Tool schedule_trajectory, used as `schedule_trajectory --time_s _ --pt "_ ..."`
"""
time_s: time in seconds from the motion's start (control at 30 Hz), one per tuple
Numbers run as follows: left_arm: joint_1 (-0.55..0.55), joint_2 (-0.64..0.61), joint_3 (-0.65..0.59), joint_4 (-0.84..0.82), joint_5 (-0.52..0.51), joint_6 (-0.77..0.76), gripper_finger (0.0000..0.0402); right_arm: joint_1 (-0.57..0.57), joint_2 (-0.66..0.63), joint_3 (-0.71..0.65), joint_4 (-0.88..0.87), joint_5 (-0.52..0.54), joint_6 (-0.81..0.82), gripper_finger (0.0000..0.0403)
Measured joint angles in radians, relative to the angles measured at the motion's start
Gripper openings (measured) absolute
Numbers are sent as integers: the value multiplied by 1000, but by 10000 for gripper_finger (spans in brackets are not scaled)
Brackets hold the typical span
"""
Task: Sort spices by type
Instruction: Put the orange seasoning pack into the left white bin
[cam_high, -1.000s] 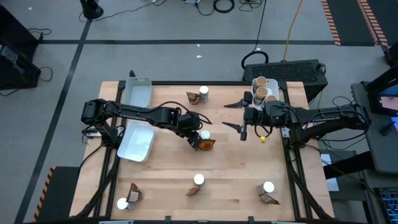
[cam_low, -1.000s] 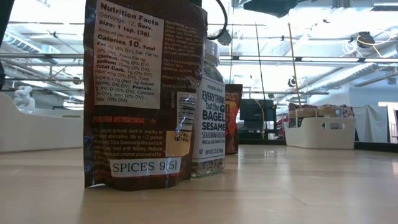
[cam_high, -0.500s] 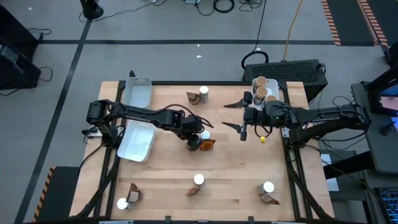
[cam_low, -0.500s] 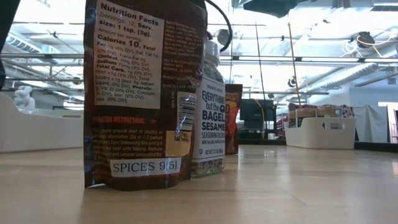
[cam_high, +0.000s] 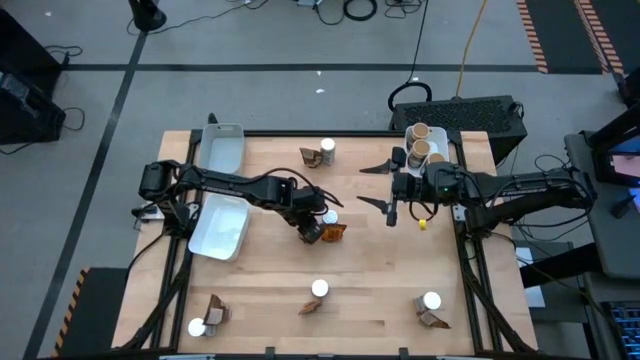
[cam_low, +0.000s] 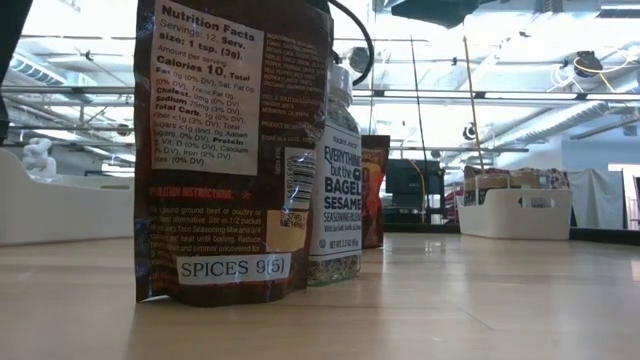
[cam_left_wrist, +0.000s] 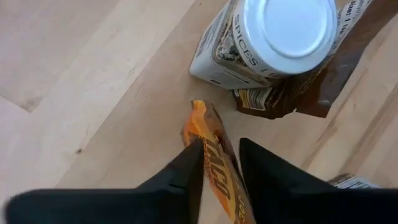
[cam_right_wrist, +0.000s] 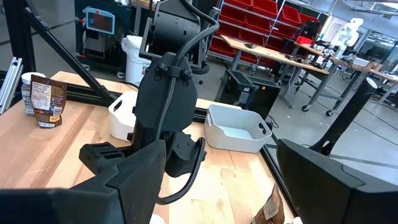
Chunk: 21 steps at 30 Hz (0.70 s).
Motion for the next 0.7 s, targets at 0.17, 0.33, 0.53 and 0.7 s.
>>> schedule_trajectory --time_s 0.17,0.33,0.53,0.7 --pt "0 0 0 0 33 40 14 0 0 0 0 0 0 288" --pt "8 -5 0 -4 55 87 7 0 0 0 14 0 -12 288" --pt "43 -94 0 -47 63 107 4 0 0 0 22 0 -31 288" --pt "74 -219 1 -139 58 98 3 0 0 0 23 0 -48 288"
